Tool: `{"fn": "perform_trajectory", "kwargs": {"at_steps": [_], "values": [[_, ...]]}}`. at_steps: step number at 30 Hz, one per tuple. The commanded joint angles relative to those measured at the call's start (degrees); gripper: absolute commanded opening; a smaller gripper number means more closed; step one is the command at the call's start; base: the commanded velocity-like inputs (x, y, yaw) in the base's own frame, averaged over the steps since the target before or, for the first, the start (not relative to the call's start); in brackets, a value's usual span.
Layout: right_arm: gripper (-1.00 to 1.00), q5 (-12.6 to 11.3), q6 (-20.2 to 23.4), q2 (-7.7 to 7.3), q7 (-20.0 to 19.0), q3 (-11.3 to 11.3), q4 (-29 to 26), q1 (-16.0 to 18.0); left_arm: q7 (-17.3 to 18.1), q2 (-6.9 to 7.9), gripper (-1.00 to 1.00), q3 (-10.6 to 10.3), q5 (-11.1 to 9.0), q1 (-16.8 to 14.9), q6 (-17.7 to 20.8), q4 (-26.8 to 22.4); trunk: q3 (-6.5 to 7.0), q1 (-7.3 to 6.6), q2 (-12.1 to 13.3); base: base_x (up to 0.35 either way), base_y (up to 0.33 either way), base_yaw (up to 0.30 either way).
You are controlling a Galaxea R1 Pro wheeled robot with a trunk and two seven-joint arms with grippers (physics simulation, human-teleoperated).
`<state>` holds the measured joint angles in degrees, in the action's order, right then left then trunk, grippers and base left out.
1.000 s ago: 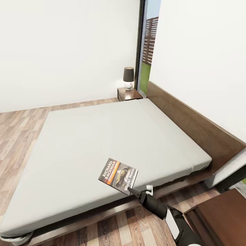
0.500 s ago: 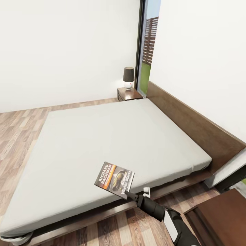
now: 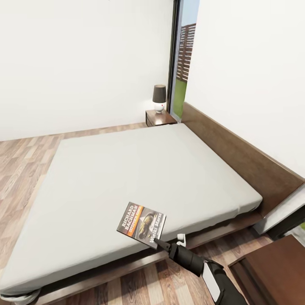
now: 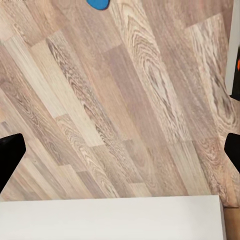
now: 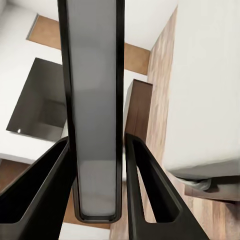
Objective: In the bedroom, move the book from the bed onto either nightstand, and place the two sandals side by side next to the bed.
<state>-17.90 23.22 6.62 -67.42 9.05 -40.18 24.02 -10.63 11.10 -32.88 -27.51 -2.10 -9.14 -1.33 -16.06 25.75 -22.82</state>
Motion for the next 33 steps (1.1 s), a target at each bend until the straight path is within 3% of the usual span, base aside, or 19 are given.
{"fn": "perform_trajectory", "kwargs": {"at_steps": [1, 33], "values": [[-1.0, -0.05, 0.45, 0.06, -0.17, 0.17, 0.02, 0.01, -0.18, 0.0, 1.0, -0.5, -0.42, -0.01, -0.05, -0.06, -0.01, 0.03, -0.1, 0.0, 0.0, 0.0], [-1.0, -0.12, -0.85, 0.09, -0.08, -0.13, 0.12, -1.69, -0.18, -0.02, 1.0, -0.43, -0.55, -0.02, 0.17, -0.11, 2.89, 0.03, -0.1, 0.0, 0.0, 0.0]]}}
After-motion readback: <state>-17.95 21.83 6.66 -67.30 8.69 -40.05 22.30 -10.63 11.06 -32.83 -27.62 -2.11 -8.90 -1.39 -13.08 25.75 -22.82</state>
